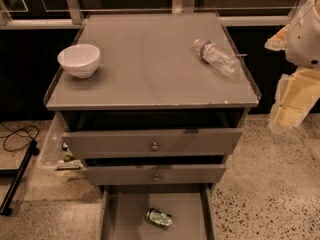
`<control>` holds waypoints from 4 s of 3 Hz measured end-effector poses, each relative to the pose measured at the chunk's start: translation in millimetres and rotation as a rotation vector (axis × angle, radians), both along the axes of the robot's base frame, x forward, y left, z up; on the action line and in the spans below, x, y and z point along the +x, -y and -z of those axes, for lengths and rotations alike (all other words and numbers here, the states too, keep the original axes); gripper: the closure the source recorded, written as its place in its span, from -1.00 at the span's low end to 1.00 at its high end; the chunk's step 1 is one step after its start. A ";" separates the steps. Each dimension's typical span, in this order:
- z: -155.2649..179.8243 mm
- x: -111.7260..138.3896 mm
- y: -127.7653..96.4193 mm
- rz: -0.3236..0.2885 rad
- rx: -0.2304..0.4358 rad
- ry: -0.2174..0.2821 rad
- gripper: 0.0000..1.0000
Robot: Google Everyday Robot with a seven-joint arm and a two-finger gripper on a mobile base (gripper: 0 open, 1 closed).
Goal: Pick green can from bottom drawer and place on counter
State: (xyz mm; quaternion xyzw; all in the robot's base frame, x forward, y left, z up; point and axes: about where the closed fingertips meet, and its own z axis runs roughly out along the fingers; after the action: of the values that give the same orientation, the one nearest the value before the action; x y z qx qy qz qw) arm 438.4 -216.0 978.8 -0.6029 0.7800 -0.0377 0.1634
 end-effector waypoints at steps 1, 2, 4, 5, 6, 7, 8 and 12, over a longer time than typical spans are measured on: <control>0.2 0.0 0.0 0.000 0.000 0.000 -1.00; 16.3 -0.8 0.1 0.009 0.005 -0.018 -1.00; 125.8 -16.0 -5.8 -0.014 0.109 -0.116 -1.00; 187.0 -29.4 -12.2 -0.021 0.164 -0.105 -1.00; 242.1 -33.9 -14.8 -0.011 0.231 -0.072 -1.00; 303.7 -25.4 -5.9 0.058 0.300 -0.088 -1.00; 303.7 -25.4 -5.9 0.058 0.300 -0.088 -1.00; 543.1 -34.9 -72.0 0.094 0.677 -0.105 -1.00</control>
Offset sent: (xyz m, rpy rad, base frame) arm -0.0022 -0.0019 -0.0426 0.0116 0.0627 -0.0211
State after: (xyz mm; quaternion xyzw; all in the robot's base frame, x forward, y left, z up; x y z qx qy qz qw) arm 403.6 -143.9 435.7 -0.4789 0.7827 0.2466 0.3118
